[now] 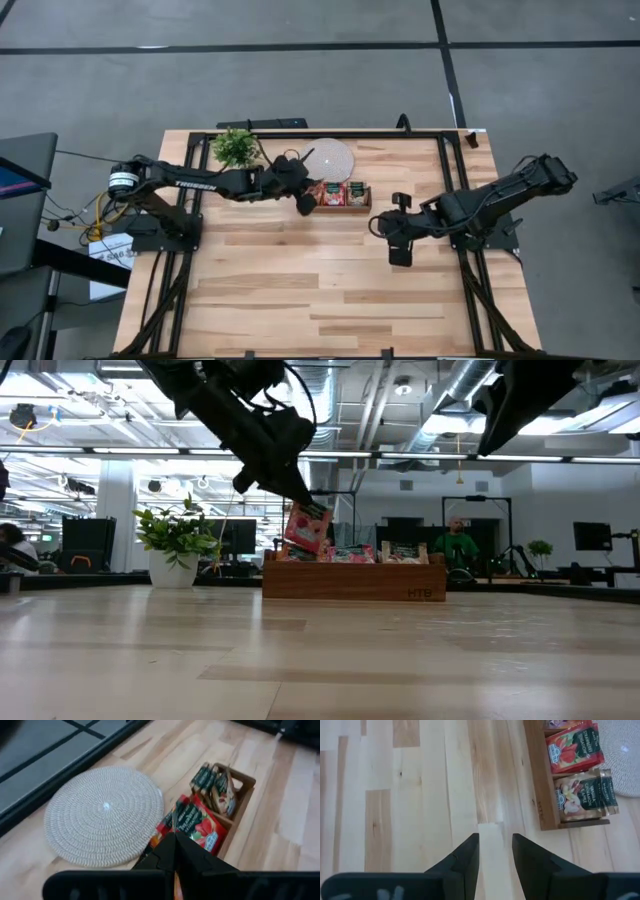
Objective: Pick & Place Tea
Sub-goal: Put the orange tea bag into the left section of the wooden organizer
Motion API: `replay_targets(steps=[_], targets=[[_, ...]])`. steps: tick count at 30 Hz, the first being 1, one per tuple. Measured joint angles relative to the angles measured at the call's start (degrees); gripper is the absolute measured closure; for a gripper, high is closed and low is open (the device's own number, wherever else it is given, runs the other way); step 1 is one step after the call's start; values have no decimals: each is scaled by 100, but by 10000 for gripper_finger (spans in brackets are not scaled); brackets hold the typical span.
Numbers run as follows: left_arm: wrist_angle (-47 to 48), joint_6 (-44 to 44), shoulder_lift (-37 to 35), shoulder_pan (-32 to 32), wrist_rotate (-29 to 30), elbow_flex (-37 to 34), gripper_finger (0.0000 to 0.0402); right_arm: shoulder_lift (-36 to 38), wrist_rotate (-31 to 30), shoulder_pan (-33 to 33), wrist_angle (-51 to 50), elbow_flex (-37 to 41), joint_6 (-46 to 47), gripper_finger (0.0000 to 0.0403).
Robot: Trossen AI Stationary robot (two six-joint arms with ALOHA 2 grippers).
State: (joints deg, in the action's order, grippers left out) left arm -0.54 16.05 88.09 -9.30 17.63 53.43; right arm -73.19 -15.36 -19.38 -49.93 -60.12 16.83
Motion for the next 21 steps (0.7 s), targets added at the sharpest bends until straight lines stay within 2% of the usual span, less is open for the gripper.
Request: replay_targets(steps=[6,15,21], targets=[[-166,-30,268,-50,-198,-113,401,-4,-17,97,48,0,-34,294],[-120,-362,385,-240,-127,-256,401,-4,16,488,331,0,-76,294],[-184,-651,385,-383,-431,-256,401,-4,18,791,434,0,-98,294]])
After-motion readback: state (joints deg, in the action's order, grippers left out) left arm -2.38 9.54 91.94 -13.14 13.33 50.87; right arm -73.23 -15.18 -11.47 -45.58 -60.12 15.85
